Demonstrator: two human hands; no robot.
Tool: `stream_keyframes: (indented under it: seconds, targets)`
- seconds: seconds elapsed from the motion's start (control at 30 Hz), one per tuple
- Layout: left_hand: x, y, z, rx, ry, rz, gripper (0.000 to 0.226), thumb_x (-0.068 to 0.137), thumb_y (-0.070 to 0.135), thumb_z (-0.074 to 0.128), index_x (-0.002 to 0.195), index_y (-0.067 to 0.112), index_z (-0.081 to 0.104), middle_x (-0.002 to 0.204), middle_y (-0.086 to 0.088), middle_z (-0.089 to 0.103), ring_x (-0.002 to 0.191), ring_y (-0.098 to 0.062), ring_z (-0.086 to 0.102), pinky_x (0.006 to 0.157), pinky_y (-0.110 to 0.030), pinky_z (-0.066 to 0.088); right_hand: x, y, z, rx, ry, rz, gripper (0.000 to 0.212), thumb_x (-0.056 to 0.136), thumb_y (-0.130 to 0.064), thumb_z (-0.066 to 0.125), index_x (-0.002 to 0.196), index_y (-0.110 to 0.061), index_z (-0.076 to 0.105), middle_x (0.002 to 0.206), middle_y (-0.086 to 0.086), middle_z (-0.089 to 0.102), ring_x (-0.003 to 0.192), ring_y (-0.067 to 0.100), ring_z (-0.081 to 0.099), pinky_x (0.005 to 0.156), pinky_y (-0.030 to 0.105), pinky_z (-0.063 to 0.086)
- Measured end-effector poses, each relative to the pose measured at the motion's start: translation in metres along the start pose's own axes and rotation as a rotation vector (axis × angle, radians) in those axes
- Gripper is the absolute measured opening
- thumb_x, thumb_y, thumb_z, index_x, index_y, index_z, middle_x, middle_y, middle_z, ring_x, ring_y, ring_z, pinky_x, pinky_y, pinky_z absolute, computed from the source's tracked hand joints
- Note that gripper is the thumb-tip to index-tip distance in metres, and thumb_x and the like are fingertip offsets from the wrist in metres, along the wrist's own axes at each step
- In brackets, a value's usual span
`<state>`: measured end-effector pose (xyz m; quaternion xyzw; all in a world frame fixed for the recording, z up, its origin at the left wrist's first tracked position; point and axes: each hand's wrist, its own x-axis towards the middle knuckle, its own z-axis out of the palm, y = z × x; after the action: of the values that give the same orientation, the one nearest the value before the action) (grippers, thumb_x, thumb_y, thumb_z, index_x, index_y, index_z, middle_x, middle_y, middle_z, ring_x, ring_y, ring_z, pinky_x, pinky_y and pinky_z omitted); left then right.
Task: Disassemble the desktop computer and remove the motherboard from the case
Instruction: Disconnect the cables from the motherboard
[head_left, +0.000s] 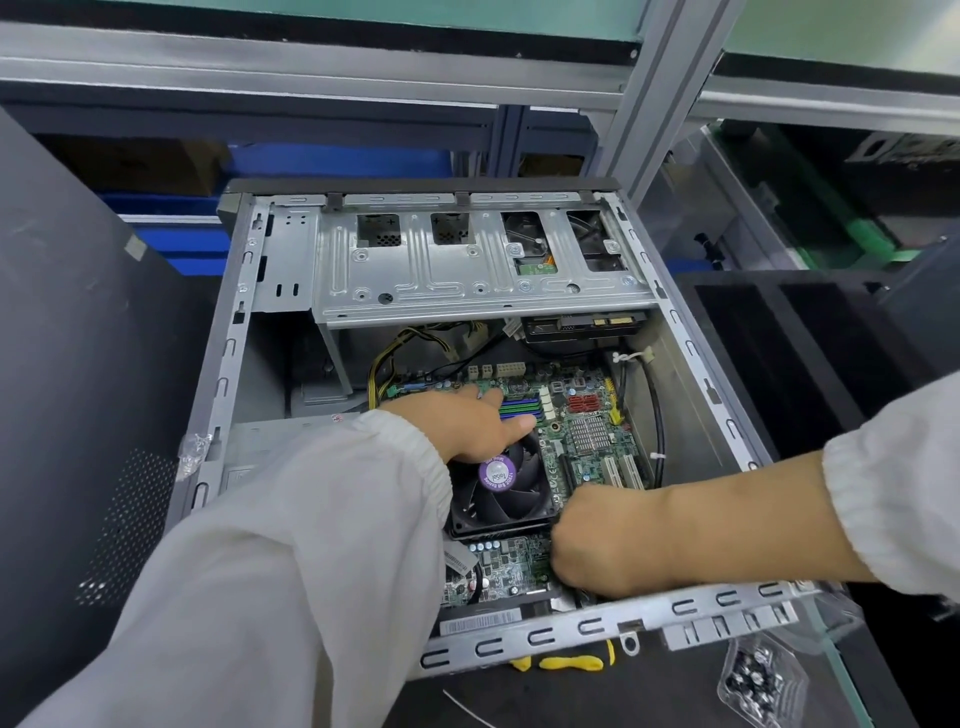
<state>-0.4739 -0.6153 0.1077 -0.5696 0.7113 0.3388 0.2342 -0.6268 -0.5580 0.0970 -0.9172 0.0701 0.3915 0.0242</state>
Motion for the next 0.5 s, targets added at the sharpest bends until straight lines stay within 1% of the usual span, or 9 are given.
stream_keyframes:
  seconds: [0.07,0.2,0.27,0.33,0.43,0.5]
  targets:
    - [0.0001,-0.0009,0.0002,-0.001,0.003,0.001,0.07,0.098,0.058,0.013,0.153,0.017,-0.002,0.161,-0.007,-0.004,0.147,-0.029,0.007,0.119,-0.044,0.011,0.0011,-0.0012,-0.0024,-0.079,-0.017,0.004,0.025,0.097,-0.013,0.04,0.1,-0.004,0.064,0.094,0.012,0.066,0.085,0.032,0.06,0.07,0.034,0.049]
    - [0.0002,-0.003,0.0003,0.008,0.005,0.0,0.07,0.097,0.059,0.013,0.153,0.018,0.0,0.161,-0.007,-0.002,0.147,-0.03,0.007,0.119,-0.044,0.009,0.0032,-0.0051,-0.0033,-0.195,-0.045,0.022,0.021,0.097,-0.013,0.042,0.102,-0.009,0.062,0.095,0.007,0.066,0.083,0.029,0.061,0.062,0.03,0.042]
    - [0.0014,-0.0036,0.0006,0.013,0.01,0.009,0.071,0.097,0.059,0.013,0.153,0.018,0.001,0.161,-0.008,0.0,0.147,-0.029,0.008,0.119,-0.045,0.007,0.0018,-0.0051,-0.0036,-0.232,-0.057,-0.002,0.018,0.096,-0.012,0.044,0.101,-0.009,0.061,0.092,0.006,0.065,0.08,0.028,0.061,0.063,0.03,0.046]
    - [0.0025,-0.0043,0.0009,0.014,0.018,0.013,0.071,0.097,0.059,0.013,0.153,0.018,0.001,0.161,-0.008,0.001,0.147,-0.028,0.008,0.119,-0.045,0.006,0.0003,-0.0037,-0.0056,-0.251,-0.063,-0.032,0.018,0.097,-0.013,0.044,0.098,-0.008,0.061,0.088,0.005,0.066,0.076,0.028,0.06,0.063,0.031,0.047]
    - [0.0032,-0.006,0.0024,0.01,0.023,0.016,0.07,0.097,0.059,0.012,0.153,0.018,0.0,0.161,-0.007,0.0,0.147,-0.028,0.006,0.119,-0.045,0.004,-0.0011,0.0006,-0.0031,-0.211,-0.03,-0.037,0.019,0.097,-0.013,0.042,0.094,-0.005,0.06,0.084,0.007,0.066,0.068,0.028,0.051,0.061,0.031,0.04]
    - [0.0028,-0.0067,0.0034,0.006,0.017,0.015,0.07,0.097,0.059,0.011,0.153,0.019,-0.001,0.161,-0.007,-0.002,0.148,-0.028,0.004,0.119,-0.045,0.003,-0.0038,0.0012,-0.0006,-0.21,-0.021,-0.037,0.019,0.096,-0.012,0.043,0.095,-0.006,0.061,0.084,0.008,0.065,0.066,0.027,0.047,0.06,0.031,0.038]
